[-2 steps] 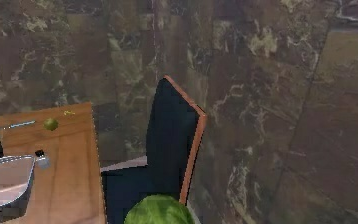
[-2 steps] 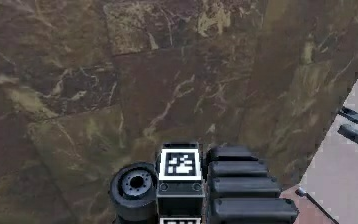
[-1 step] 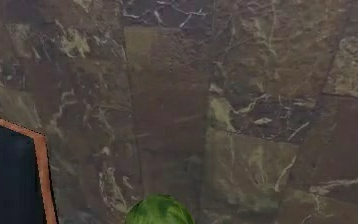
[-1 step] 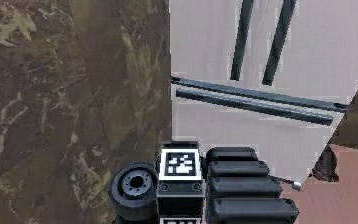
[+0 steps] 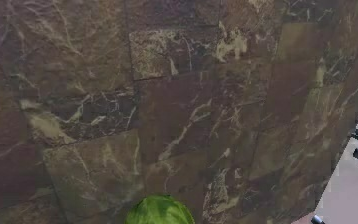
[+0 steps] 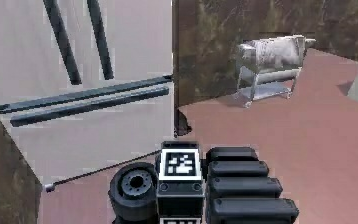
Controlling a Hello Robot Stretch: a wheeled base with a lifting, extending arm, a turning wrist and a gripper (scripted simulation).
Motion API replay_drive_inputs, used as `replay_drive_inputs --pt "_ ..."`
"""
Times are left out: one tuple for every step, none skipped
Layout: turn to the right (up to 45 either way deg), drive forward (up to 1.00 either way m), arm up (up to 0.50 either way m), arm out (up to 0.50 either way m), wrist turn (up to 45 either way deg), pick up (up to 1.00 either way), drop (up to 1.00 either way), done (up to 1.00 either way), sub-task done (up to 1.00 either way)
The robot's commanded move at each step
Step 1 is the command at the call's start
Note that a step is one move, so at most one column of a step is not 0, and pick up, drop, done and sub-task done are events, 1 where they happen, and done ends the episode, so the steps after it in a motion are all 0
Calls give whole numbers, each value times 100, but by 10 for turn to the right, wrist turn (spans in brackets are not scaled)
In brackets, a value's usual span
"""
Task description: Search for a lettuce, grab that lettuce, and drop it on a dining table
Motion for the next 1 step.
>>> replay_drive_inputs --pt "180 0 0 0 0 0 0 0 0"
